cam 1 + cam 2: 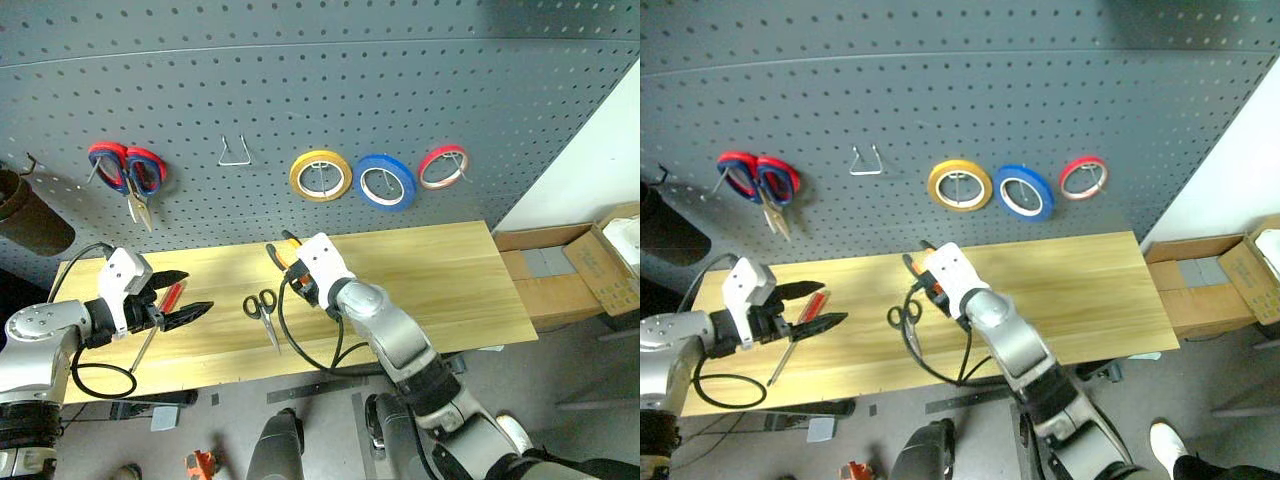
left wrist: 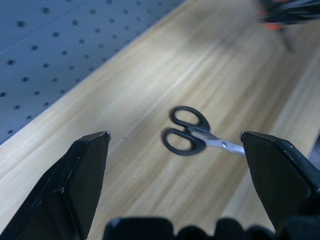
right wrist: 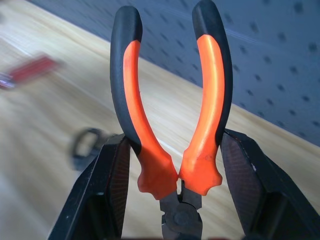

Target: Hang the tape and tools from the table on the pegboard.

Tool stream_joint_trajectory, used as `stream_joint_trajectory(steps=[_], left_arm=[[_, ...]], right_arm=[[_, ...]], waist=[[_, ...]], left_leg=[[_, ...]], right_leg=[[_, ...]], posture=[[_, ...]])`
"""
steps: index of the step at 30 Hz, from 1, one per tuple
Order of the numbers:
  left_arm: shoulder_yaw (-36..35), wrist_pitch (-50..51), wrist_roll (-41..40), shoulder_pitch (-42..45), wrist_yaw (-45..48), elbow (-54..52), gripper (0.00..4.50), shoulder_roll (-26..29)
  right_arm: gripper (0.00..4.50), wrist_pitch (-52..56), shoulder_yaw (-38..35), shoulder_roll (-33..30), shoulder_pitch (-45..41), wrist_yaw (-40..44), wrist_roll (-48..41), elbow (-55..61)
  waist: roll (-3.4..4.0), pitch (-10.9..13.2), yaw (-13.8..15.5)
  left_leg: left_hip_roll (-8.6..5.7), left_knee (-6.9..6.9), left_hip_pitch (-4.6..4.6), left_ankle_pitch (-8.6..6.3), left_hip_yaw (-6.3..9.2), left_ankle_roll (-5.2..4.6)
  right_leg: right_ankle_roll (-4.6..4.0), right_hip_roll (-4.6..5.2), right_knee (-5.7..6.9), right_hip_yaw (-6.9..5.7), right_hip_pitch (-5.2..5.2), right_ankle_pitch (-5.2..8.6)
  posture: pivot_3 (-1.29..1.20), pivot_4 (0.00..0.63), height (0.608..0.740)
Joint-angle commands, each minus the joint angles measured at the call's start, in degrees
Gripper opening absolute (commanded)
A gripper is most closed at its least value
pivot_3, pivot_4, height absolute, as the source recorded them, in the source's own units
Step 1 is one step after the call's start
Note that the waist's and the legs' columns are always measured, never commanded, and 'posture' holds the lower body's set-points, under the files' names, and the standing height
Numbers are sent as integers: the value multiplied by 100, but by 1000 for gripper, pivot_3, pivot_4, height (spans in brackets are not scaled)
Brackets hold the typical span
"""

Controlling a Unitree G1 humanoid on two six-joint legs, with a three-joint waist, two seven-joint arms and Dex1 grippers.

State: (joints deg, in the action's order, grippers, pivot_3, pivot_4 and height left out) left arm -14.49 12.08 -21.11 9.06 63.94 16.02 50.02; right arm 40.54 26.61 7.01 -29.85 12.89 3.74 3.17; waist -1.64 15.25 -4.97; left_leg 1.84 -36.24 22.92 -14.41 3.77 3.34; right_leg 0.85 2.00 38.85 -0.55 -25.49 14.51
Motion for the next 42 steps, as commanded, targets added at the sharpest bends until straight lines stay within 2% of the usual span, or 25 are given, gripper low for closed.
stream_joint_trajectory(steps=[1,4,7,21,27,36,42], left_arm=[[-315,-23,-208,-37,-110,-200,4500,-63],[-416,-23,-315,-39,-203,-248,4500,-160],[-472,25,-411,15,-290,-314,4500,-257],[-925,522,-1025,102,-752,-794,4500,-546],[-997,471,-1046,-29,-846,-987,4500,-615],[-1065,-185,-761,-99,-1379,-1150,4500,-851],[-1085,40,-1046,-69,-1676,-1487,4500,-1069]], right_arm=[[2221,296,-47,83,-29,54,-99,1305],[2220,282,-108,28,-190,10,-4,1776],[2219,218,-306,122,-549,-62,-14,1724],[2215,-1692,-1234,445,-3268,-136,-275,-998],[2215,-2233,-1440,572,-3969,-72,-517,-1761],[2215,-3056,-1600,897,-4825,-73,-862,-2859],[2215,-3516,-1631,1004,-5101,-61,-984,-3456]], waist=[[1,4,-1],[1,5,-1],[0,5,-5],[-6,21,-7],[-7,20,8],[-10,18,30],[-15,15,50]], left_leg=[[0,-3,-1,0,1,0],[2,-4,-4,0,8,0],[2,-5,-6,1,7,1],[2,-10,1,1,0,1],[-1,-7,2,1,-5,1],[-1,-9,2,1,-5,2],[-1,-9,4,1,-6,2]], right_leg=[[0,0,2,-1,0,0],[1,-2,7,-5,1,1],[1,-3,9,-4,1,1],[-3,0,7,-2,-2,-2],[-3,8,2,0,-2,-2],[-4,10,6,-1,-2,-2],[-4,12,6,-2,-2,-3]], posture=[[-103,285,740],[-107,285,740],[-110,284,740],[-75,265,740],[-61,253,740],[-28,234,740],[-20,231,740]])
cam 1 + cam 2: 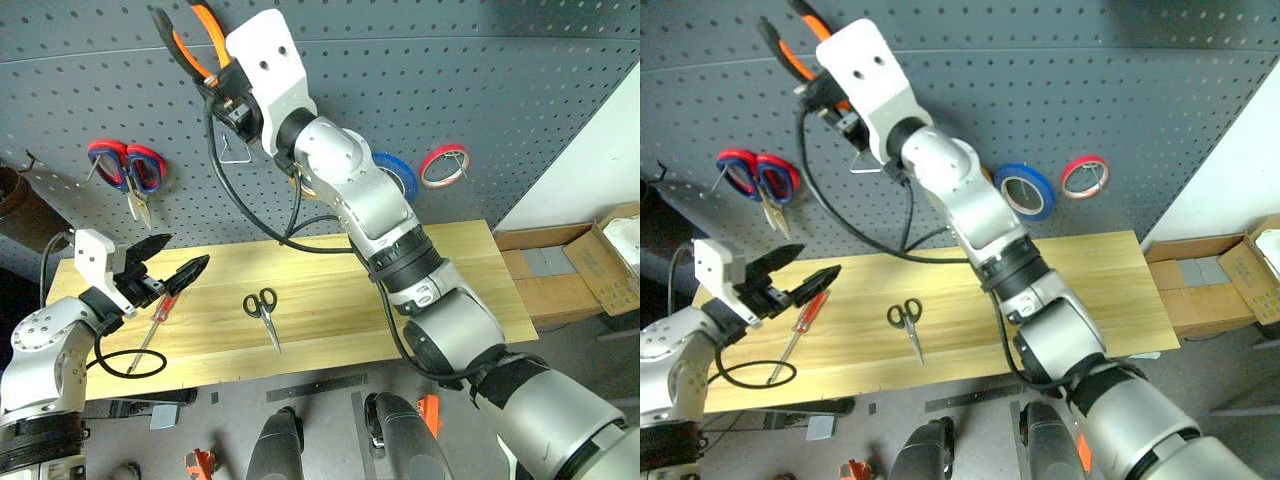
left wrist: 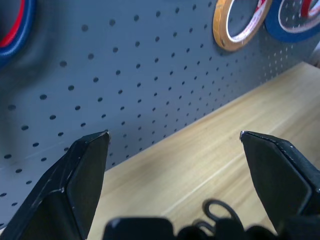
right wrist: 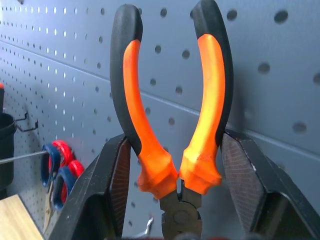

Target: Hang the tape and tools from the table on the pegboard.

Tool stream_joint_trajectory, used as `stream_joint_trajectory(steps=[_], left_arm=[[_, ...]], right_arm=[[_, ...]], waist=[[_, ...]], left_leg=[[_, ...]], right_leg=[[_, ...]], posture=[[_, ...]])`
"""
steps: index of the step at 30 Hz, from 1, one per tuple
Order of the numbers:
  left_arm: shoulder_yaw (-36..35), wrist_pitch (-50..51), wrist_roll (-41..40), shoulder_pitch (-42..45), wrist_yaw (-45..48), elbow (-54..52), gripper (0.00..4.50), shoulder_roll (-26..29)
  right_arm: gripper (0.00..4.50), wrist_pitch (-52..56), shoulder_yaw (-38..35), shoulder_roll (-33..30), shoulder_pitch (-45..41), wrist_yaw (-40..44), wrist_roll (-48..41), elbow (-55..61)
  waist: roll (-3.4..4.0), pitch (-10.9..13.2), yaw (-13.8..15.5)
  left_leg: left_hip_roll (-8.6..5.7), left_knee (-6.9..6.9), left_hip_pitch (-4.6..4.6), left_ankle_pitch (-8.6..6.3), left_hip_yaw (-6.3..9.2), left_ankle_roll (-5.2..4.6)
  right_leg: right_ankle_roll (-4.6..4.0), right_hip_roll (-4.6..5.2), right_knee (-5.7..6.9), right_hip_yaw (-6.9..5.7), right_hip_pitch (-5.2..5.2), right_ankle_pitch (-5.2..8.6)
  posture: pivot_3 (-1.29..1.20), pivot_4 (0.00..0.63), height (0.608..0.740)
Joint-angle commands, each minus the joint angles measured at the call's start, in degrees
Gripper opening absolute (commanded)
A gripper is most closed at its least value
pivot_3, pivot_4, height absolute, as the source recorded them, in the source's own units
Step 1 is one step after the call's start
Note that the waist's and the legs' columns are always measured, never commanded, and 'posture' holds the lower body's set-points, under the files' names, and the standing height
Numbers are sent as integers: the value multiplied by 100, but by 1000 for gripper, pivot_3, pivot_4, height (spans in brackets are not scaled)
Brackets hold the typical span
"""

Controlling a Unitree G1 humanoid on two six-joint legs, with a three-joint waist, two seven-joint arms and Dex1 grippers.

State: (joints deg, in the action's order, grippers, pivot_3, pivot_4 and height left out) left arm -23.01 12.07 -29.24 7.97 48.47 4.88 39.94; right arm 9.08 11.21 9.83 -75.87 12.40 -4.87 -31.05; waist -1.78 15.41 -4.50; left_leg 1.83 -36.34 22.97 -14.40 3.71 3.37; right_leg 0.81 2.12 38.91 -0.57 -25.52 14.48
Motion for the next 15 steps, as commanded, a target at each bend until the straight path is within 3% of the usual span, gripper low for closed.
stream_joint_trajectory(steps=[1,7,15], left_arm=[[-227,88,-275,22,-153,-445,4500,-93],[-181,829,-839,-107,-10,-811,4500,-58],[-171,912,-785,84,-34,-738,4500,-19]], right_arm=[[2215,-442,-96,743,-525,-14,-146,-122],[2206,-810,-213,972,-647,47,-420,-653],[2206,-970,-312,1220,-803,443,-1026,-812]], waist=[[-2,-1,4],[-2,-1,9],[-3,-2,38]], left_leg=[[0,0,0,0,-1,0],[0,0,-1,0,-2,1],[0,-1,-1,1,-2,1]], right_leg=[[0,1,0,1,0,0],[0,2,3,1,0,0],[-1,0,4,0,0,0]], posture=[[-18,231,740],[-11,228,740],[-2,224,740]])
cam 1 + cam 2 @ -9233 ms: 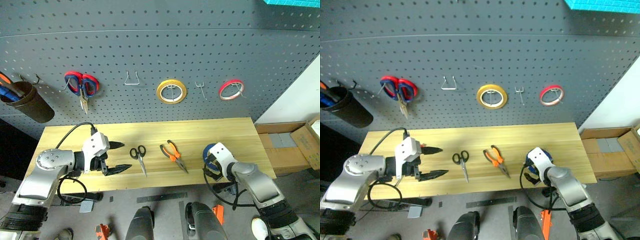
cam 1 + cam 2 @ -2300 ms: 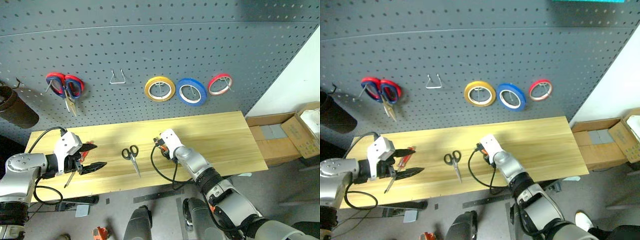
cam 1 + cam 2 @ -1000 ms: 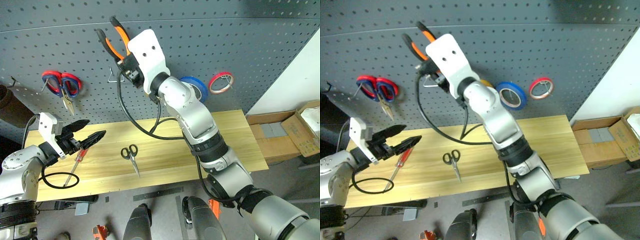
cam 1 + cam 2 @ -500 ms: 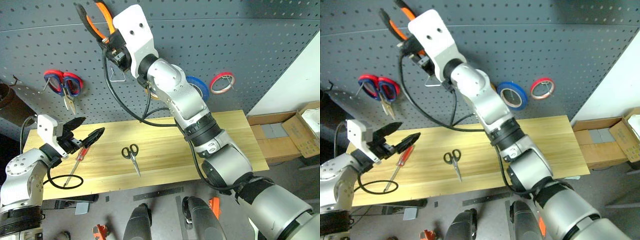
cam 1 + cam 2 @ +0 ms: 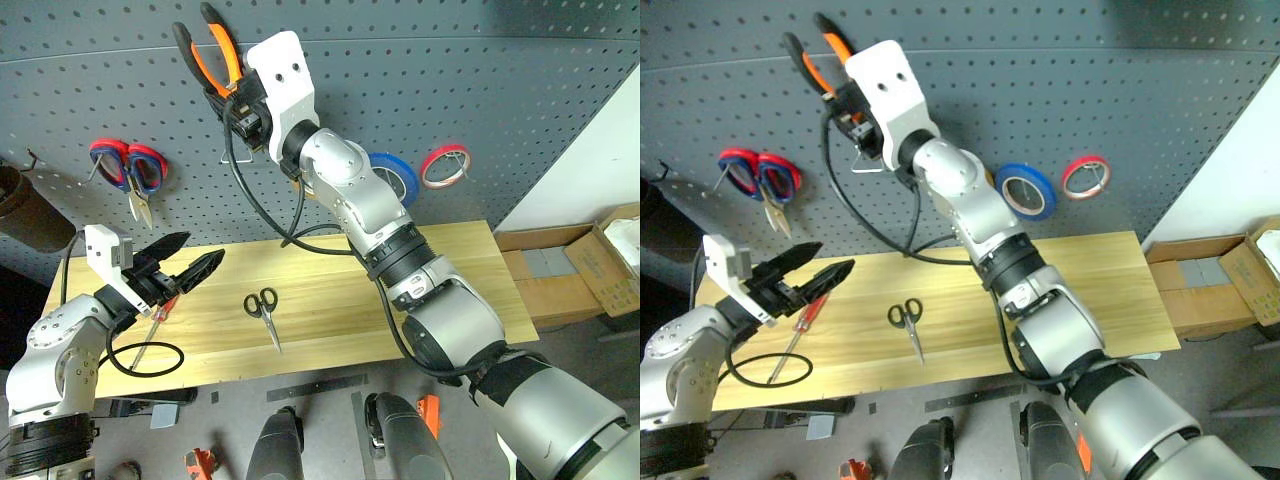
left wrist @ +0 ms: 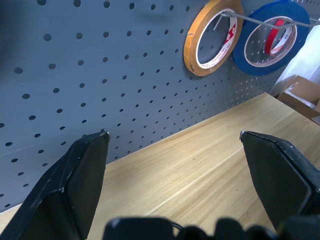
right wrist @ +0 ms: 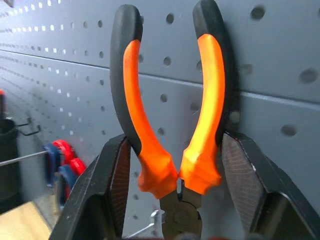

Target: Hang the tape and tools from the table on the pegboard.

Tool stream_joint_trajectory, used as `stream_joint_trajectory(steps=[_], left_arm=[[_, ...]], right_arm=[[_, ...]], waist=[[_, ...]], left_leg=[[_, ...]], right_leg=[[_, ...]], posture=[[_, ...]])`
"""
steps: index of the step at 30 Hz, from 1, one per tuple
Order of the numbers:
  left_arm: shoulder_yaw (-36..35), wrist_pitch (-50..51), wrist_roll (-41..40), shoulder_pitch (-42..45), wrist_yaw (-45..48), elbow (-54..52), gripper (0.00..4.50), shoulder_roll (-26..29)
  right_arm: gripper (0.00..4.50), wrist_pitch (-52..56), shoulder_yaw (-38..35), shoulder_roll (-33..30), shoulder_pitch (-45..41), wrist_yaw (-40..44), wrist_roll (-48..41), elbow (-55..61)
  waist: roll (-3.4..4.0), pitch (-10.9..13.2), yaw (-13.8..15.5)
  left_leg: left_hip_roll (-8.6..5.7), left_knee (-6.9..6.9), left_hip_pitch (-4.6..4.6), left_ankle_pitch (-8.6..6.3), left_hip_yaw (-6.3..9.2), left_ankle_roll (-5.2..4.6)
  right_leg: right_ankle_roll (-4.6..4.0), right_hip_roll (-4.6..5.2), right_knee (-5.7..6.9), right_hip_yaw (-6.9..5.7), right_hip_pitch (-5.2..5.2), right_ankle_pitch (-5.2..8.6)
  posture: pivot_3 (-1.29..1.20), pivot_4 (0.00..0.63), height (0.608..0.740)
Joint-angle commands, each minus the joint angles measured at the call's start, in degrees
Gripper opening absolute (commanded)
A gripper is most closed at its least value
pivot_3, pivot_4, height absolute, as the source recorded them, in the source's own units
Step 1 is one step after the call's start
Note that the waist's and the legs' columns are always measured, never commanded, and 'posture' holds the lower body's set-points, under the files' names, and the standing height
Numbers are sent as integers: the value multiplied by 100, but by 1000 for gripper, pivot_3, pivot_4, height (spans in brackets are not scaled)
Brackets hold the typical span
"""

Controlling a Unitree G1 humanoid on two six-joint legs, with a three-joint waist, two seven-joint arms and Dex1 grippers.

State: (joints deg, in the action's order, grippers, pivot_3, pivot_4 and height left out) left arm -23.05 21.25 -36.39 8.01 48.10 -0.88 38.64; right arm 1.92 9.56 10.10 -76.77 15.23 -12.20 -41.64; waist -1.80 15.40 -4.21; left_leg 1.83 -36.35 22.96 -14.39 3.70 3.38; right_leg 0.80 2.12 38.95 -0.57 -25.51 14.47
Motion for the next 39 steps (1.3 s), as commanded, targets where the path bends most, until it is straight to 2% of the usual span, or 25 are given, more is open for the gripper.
stream_joint_trajectory(steps=[1,9,19,25,31,39], left_arm=[[-161,-8,-64,98,2,-159,4500,106],[-186,-111,16,67,-52,-169,4500,57],[-431,-81,-21,-246,-193,-493,4500,136],[-310,-114,43,-25,-285,-419,4500,118],[-228,-143,119,113,-255,-352,4500,69],[-212,-203,191,190,-168,-217,4500,74]], right_arm=[[2206,-243,-153,1188,-728,180,-346,256],[2206,-367,-118,1161,-870,184,-398,242],[2205,-954,-133,1195,-1097,221,-328,-377],[2205,-1306,-54,1112,-1036,185,-123,-707],[2198,-1911,194,952,-833,-40,476,-1197],[2198,-1923,173,967,-550,-52,659,-1360]], waist=[[0,0,15],[0,0,91],[2,1,223],[1,1,302],[2,5,308],[2,9,281]], left_leg=[[0,0,0,0,0,0],[0,0,0,0,-1,0],[0,0,-2,0,0,0],[0,-1,0,0,3,0],[-2,-1,-1,0,2,0],[-1,1,-1,0,2,0]], right_leg=[[0,0,0,0,0,0],[0,0,0,0,0,0],[0,-1,0,0,0,0],[0,-3,0,-2,1,0],[0,-3,-1,-1,1,0],[-1,-3,-2,-1,1,0]], posture=[[-2,224,740],[13,226,740],[103,251,740],[117,262,740],[115,272,740],[107,277,740]])
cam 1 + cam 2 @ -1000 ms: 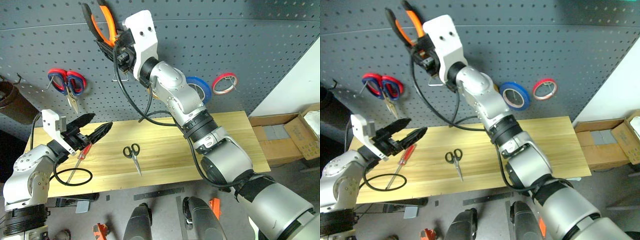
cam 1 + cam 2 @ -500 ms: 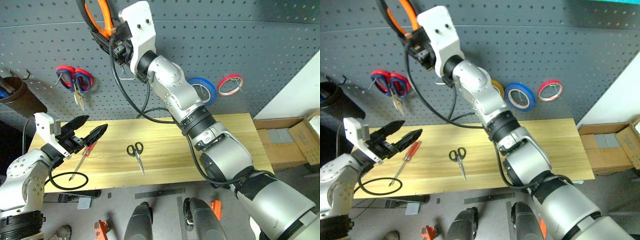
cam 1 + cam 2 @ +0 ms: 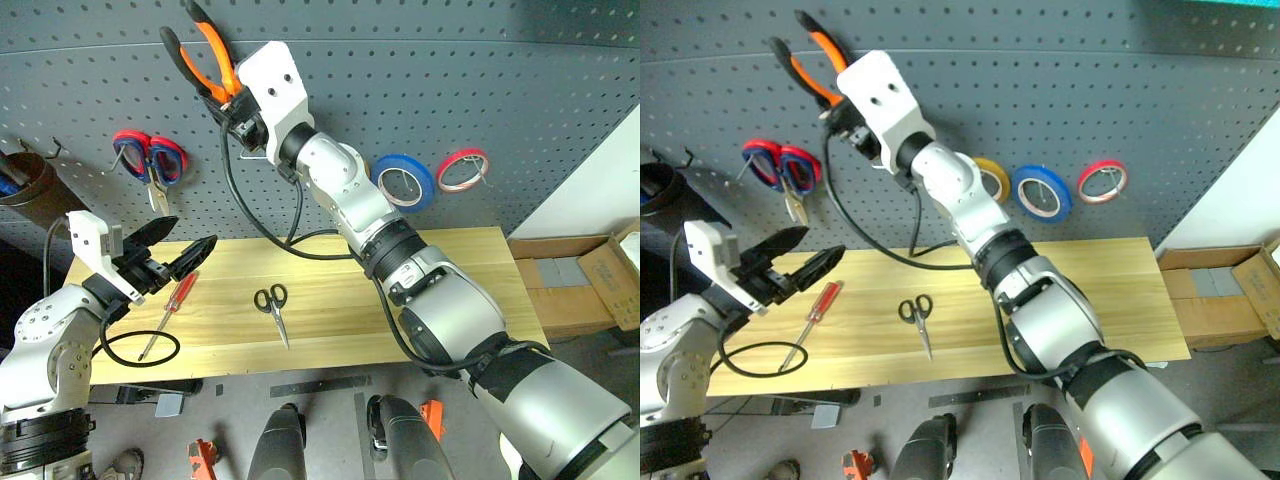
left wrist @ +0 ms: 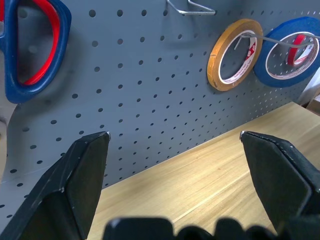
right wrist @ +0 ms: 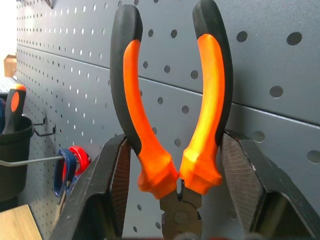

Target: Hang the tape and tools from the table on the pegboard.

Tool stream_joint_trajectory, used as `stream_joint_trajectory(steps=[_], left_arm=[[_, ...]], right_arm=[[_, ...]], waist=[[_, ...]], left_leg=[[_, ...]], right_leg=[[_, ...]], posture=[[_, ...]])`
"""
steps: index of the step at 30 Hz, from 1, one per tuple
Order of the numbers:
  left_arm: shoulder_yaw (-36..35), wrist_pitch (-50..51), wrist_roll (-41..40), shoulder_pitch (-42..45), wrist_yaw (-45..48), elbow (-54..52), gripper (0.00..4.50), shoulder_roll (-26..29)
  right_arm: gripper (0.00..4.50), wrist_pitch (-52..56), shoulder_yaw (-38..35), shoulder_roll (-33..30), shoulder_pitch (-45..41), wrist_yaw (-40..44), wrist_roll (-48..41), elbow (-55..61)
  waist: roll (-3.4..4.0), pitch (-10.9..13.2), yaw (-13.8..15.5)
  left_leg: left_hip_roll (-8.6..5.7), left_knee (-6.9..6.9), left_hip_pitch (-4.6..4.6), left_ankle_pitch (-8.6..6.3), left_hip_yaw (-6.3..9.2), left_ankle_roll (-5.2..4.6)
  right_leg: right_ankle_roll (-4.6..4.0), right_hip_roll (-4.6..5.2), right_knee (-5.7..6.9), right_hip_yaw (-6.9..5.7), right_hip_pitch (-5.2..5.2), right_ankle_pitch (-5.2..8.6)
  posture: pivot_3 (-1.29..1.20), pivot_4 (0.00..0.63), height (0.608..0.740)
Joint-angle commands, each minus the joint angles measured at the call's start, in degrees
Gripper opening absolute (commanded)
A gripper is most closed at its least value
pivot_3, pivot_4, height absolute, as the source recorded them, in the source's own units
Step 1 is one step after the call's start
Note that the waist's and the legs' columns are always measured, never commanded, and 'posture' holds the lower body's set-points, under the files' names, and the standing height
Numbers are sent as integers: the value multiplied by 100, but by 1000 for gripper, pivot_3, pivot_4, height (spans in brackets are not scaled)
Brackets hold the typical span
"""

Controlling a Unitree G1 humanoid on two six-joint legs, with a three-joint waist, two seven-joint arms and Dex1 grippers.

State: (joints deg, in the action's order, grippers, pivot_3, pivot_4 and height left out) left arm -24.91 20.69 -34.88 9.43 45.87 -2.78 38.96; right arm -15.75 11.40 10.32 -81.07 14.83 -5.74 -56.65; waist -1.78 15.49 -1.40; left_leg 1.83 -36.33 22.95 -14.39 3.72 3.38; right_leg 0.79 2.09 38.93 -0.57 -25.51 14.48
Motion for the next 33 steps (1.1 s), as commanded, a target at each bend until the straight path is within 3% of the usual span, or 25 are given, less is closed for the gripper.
stream_joint_trajectory(steps=[1,30,33], left_arm=[[-19,-156,48,63,58,-13,4500,39],[158,-541,345,499,137,546,4500,5],[163,-561,368,535,147,590,4500,6]], right_arm=[[2198,-130,1,960,-47,2,19,167],[2197,323,313,687,944,-349,312,850],[3080,397,271,673,939,-384,277,932]], waist=[[0,0,-1],[-3,3,-22],[-4,3,-22]], left_leg=[[0,0,0,0,0,0],[1,0,0,0,0,1],[0,-1,0,0,0,1]], right_leg=[[0,0,0,0,0,0],[0,0,1,-1,-1,0],[0,0,1,0,0,0]], posture=[[107,276,740],[78,256,740],[75,257,740]])
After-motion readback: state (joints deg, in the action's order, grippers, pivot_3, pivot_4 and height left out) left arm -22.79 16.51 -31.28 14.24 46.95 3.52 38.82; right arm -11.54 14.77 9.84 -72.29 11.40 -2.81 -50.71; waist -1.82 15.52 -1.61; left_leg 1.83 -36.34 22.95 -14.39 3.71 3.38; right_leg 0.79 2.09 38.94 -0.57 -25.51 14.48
